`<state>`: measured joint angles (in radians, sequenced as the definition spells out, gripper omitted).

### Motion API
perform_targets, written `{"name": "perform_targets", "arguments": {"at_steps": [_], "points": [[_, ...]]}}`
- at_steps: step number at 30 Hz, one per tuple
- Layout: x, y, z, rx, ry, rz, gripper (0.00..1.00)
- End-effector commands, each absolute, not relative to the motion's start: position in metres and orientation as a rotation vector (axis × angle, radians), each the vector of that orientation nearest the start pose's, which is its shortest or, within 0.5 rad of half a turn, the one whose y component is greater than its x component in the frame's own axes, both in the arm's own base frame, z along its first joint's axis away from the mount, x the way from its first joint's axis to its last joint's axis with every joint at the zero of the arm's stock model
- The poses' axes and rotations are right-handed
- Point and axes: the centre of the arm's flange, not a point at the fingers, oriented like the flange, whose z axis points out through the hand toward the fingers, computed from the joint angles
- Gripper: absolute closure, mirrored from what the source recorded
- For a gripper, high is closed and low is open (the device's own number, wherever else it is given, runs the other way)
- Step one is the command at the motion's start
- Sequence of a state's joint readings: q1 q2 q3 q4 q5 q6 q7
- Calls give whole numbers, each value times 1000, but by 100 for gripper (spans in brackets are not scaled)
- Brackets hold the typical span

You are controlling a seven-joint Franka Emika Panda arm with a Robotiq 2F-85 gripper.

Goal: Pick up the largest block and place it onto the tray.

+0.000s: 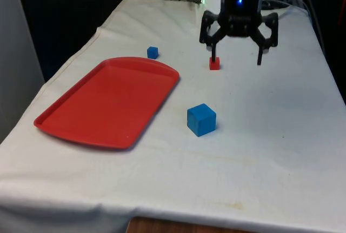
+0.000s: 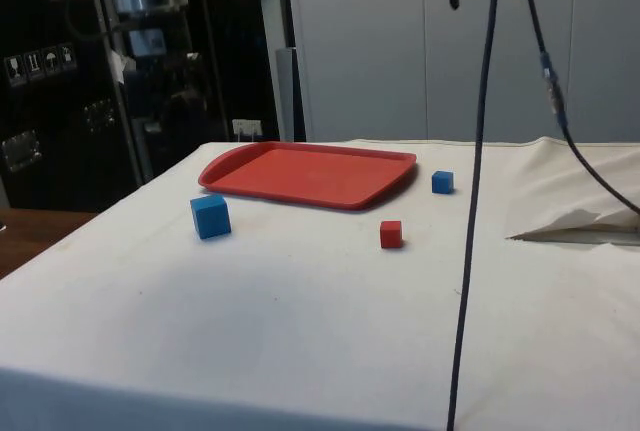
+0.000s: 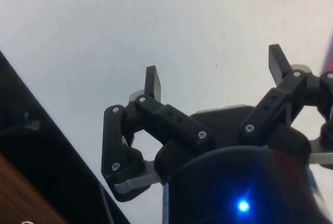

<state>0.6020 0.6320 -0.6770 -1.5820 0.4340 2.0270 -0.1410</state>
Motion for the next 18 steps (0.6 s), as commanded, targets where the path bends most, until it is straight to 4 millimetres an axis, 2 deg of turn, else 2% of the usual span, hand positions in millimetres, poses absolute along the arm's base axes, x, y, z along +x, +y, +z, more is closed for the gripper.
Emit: {"name": "perform_targets", "arguments": {"at_steps": [1,11,18], "points": [[686,41,322,-3122,84,45,0],[692,42,301,-3107,153,28,0],[695,41,278,-3095,246,16,0]]}}
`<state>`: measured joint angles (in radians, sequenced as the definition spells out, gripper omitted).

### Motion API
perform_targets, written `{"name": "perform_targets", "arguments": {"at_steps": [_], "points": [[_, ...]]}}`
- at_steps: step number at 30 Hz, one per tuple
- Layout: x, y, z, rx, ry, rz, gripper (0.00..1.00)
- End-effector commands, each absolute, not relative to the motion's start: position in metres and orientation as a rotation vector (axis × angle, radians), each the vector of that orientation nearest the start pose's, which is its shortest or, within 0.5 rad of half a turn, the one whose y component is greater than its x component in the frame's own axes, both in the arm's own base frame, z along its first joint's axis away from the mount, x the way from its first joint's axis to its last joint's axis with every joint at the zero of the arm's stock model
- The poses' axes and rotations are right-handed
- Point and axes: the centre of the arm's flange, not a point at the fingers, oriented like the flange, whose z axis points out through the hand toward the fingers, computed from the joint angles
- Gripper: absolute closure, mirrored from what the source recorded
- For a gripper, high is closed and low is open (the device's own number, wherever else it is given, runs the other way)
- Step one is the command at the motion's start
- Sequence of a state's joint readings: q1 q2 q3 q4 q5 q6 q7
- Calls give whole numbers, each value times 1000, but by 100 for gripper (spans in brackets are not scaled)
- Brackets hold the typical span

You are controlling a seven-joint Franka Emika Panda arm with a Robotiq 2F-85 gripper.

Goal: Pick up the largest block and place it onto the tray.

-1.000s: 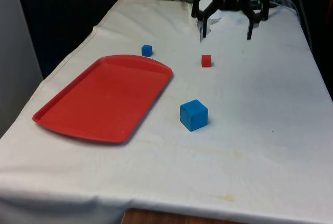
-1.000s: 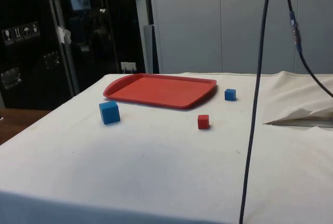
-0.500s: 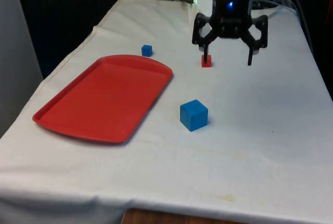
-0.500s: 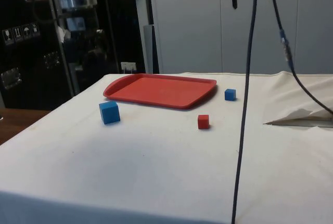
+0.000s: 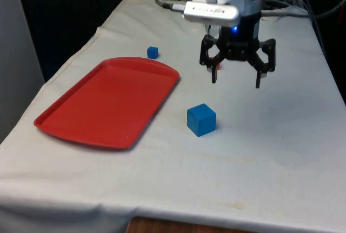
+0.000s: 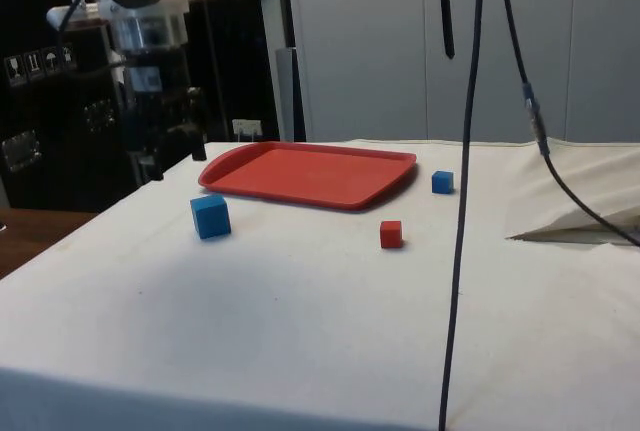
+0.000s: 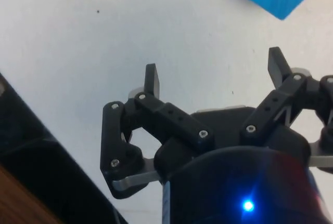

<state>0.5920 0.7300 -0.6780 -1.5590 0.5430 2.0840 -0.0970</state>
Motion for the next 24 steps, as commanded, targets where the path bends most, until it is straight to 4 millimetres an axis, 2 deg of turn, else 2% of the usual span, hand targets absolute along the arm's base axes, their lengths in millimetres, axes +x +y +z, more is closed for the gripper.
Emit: {"name": "perform_targets", "arguments": {"at_steps": [1,2,4,9,20,24], "points": [[695,41,275,-3096,257,13,0],[694,41,279,-3100,238,26,0],[696,41,266,-3099,292,8,0],[697,39,253,-3111,350,-12,0],[696,29,239,-3137,408,-54,0],[695,20,233,-3151,437,-84,0]]}}
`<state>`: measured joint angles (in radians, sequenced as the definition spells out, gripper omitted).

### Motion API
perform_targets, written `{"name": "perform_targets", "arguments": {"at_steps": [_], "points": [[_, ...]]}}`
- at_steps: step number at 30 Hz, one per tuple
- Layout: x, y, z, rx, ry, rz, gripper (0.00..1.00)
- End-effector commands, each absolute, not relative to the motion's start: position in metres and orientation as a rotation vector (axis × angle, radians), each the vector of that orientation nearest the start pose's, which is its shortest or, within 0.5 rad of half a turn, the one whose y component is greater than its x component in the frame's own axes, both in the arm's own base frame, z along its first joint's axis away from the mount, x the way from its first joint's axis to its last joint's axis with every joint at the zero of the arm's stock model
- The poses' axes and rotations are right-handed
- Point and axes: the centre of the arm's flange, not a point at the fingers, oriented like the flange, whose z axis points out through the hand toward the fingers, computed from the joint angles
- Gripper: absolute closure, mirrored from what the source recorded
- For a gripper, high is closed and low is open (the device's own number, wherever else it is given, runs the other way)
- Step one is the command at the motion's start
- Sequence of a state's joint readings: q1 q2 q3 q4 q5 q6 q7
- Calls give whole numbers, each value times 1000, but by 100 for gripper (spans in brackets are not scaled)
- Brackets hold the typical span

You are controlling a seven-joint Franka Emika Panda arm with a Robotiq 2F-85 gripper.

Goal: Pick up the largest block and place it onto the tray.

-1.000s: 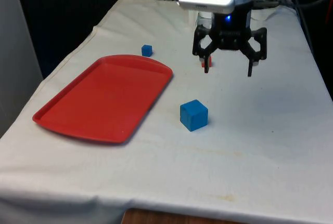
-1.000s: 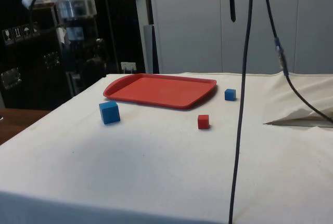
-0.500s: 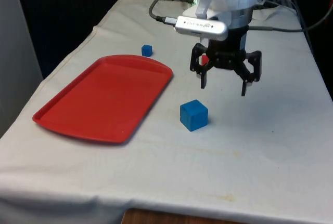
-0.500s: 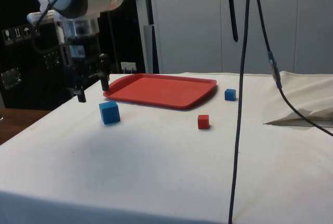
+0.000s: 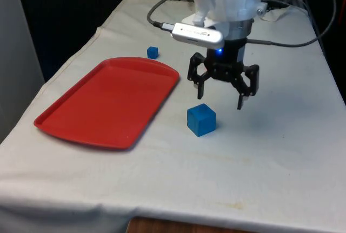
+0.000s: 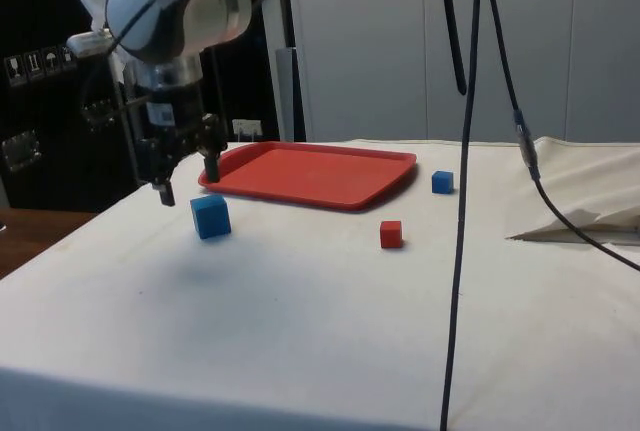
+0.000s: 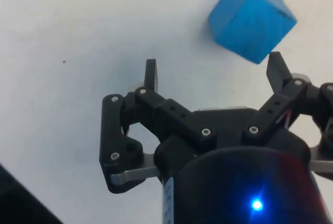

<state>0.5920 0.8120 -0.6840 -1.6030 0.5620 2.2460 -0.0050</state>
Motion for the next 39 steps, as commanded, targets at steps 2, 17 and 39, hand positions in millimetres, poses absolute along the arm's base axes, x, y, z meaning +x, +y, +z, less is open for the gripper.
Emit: {"name": "perform_targets", "arguments": {"at_steps": [2,17,39], "points": [[694,16,231,-3156,445,-89,0],[690,-2,212,-3183,526,-92,0],[691,0,183,-3177,729,-159,0]]}}
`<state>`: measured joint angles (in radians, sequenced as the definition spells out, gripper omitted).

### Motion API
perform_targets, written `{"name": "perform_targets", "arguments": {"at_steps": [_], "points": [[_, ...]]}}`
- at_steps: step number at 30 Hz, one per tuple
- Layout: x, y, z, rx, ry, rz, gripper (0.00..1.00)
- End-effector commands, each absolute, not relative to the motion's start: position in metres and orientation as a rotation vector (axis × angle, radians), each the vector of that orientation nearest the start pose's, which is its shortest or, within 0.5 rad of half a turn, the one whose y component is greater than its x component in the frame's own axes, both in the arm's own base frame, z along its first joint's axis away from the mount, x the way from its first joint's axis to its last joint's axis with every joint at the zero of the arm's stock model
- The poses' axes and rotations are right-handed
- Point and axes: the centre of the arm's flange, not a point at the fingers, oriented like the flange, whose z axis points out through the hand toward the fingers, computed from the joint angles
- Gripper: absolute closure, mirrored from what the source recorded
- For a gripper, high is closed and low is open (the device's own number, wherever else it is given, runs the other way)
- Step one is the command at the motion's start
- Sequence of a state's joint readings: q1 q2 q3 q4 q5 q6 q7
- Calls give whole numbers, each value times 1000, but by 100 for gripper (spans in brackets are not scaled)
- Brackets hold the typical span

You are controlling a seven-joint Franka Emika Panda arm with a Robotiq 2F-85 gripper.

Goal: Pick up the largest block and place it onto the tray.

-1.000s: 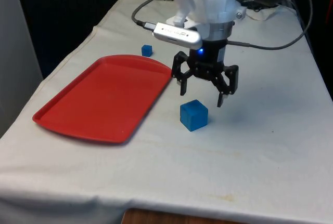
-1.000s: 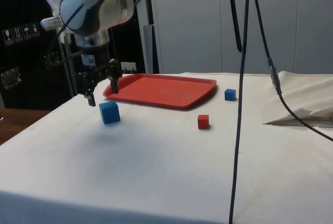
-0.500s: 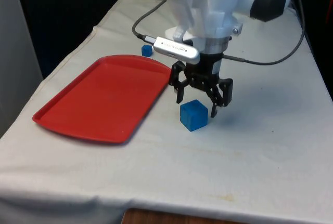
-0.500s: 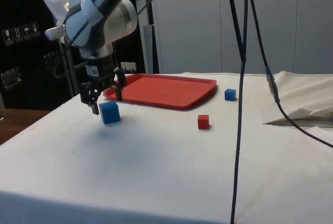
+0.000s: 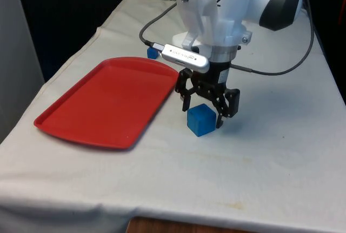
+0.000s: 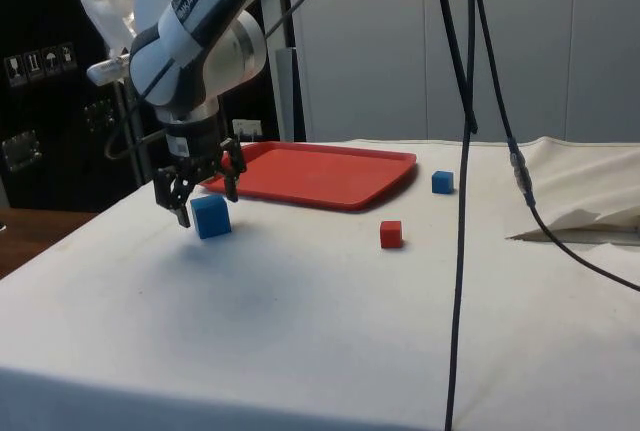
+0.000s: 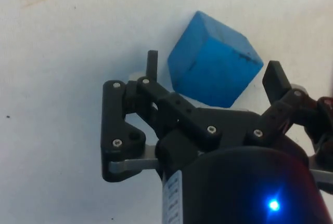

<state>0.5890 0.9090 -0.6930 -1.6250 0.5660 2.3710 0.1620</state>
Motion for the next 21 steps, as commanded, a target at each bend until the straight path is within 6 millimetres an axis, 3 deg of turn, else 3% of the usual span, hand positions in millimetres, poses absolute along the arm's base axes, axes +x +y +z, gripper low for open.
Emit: {"name": "perform_targets", "arguments": {"at_steps": [1,4,5,8,9,12,14,21], "points": [[691,0,183,-3177,728,-157,0],[691,0,182,-3177,729,-155,1],[690,0,182,-3177,729,-153,7],[691,0,183,-3176,727,-154,40],[691,0,183,-3176,727,-154,64],[690,0,183,-3176,727,-152,95],[691,0,183,-3176,727,-154,100],[691,0,183,-3176,727,-153,100]]}}
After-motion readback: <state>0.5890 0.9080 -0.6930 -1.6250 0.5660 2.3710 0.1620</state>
